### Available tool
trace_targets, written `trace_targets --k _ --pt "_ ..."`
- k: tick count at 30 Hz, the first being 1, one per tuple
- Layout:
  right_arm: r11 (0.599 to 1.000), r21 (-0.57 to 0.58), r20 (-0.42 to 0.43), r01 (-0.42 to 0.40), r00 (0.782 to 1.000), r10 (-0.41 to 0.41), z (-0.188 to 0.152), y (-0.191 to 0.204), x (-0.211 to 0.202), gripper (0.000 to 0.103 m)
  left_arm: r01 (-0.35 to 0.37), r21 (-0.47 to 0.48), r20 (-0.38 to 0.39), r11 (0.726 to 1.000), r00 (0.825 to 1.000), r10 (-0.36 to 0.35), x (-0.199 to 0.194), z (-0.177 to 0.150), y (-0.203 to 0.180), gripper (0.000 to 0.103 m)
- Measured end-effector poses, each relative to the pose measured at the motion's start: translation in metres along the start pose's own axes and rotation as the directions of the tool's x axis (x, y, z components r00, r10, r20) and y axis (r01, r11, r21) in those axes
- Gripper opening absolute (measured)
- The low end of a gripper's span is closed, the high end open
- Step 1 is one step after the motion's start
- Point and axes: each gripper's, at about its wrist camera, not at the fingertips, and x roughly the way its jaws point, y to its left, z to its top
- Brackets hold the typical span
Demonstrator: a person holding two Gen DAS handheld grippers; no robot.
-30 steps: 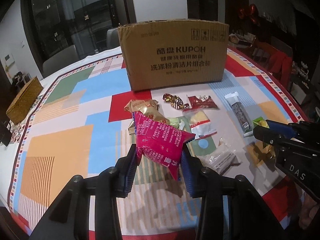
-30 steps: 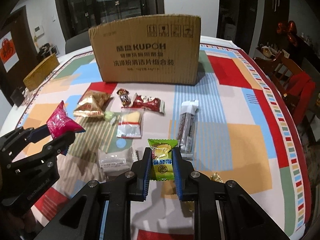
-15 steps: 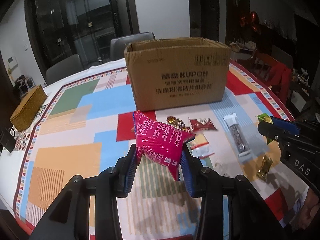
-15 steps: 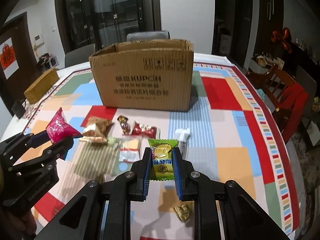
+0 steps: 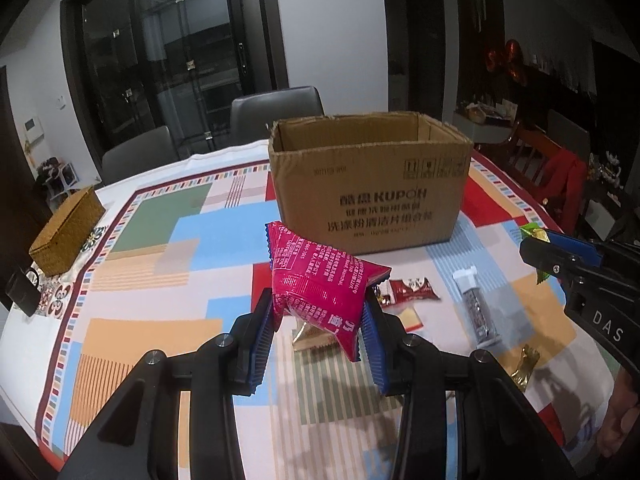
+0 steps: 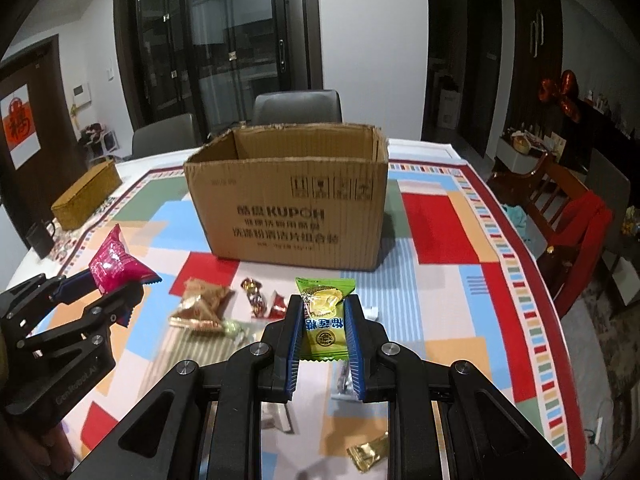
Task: Organize snacks
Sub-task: 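Lift and carry the pink packet and green-yellow candy over the cardboard box with both tools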
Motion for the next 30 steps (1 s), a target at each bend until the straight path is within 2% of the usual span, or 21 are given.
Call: trace_targets --k 17,30 --pt "1.000 0.007 0.070 0.006 0.997 -0.006 0.039 0.001 -0.003 0.022 -0.013 -0.070 0.053 0.997 0.998 0.017 -0.002 0.031 0.017 0.041" --pt "0.999 -0.003 0.138 0.032 0.990 -0.031 0.065 0.002 -0.003 0.022 -0.015 -0.075 0.107 0.997 0.994 0.023 0.001 0.062 0.019 0.041"
